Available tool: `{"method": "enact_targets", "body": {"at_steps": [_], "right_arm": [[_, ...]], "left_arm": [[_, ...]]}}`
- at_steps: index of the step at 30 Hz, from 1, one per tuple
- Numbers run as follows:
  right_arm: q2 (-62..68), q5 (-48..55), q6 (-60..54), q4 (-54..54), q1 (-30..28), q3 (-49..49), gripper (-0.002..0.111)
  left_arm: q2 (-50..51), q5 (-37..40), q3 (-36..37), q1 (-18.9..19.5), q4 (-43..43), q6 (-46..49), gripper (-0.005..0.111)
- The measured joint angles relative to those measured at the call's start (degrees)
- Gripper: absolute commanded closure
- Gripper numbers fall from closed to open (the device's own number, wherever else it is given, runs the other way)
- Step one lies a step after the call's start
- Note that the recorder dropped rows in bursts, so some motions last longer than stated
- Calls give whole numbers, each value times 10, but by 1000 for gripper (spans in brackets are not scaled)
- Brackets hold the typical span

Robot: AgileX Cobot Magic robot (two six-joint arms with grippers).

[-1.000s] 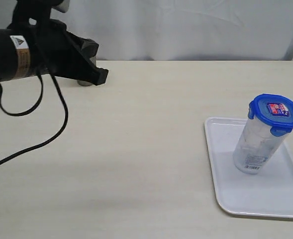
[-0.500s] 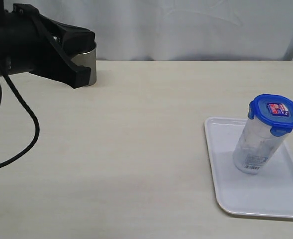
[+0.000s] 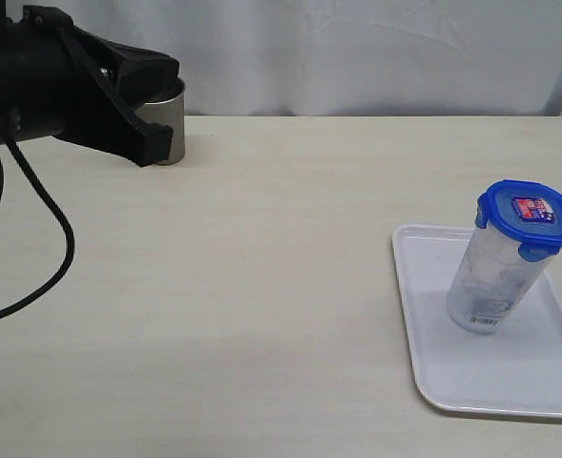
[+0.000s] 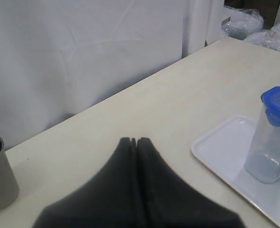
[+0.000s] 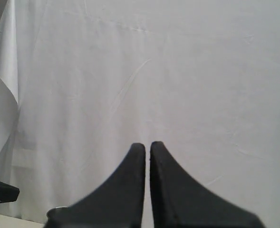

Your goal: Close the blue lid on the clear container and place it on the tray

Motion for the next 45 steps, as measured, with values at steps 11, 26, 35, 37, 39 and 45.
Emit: {"method": "enact_targets", "body": {"at_steps": [11, 26, 35, 37, 39, 45], "right_arm": [[0, 1, 0, 0, 0, 0, 104], [0, 1, 0, 0, 0, 0, 104], [0, 1, 0, 0, 0, 0, 104], [0, 1, 1, 0, 0, 0, 104], [0, 1, 1, 0, 0, 0, 104], [0, 1, 1, 0, 0, 0, 104]], "left_arm": [[-4, 81, 5, 1, -605, 544, 107], [-129, -18, 135, -19, -1094, 1120, 107], [-256, -85, 271, 26, -1079, 1102, 107], [-289, -85, 296, 52, -1076, 1089, 107], [-322, -86, 324, 85, -1064, 1066, 107], [-440, -87, 398, 169, -1039, 1014, 107]]}}
